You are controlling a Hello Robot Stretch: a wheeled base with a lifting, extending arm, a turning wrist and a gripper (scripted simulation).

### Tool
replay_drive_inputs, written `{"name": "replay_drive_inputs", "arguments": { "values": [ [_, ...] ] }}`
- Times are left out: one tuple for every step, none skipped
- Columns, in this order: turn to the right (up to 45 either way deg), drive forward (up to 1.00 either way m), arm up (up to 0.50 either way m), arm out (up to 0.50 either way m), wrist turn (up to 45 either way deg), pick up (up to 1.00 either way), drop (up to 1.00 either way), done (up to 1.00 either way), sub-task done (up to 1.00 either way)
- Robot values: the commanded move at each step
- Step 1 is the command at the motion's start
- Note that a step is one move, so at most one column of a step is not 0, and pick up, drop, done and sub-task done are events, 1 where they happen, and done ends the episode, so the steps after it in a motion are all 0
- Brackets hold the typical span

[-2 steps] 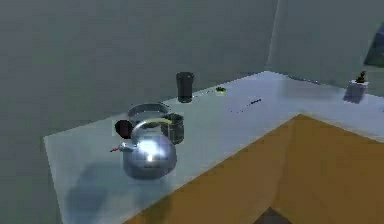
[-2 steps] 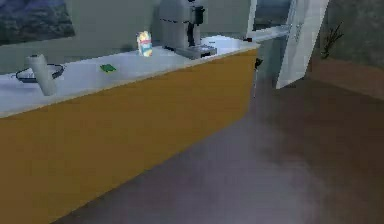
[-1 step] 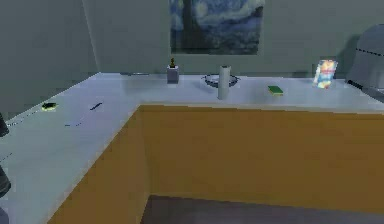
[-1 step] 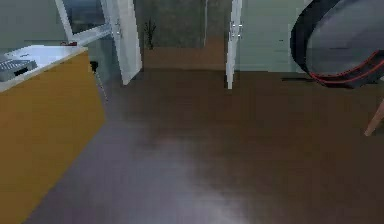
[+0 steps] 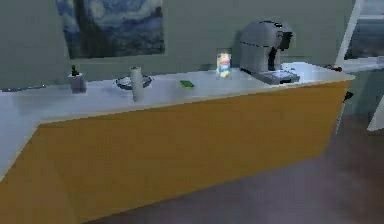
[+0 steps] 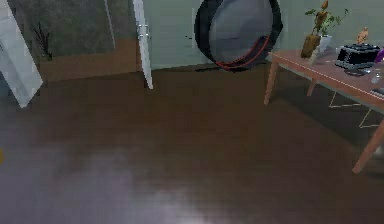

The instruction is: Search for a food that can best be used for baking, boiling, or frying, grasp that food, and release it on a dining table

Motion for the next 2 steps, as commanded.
{"name": "replay_drive_inputs", "arguments": {
  "values": [
    [0.0, 0.20, 0.00, 0.00, 0.0, 0.00, 0.00, 0.00, 0.00],
    [-15.0, 0.00, 0.00, 0.00, 0.0, 0.00, 0.00, 0.00, 0.00]
  ]
}}
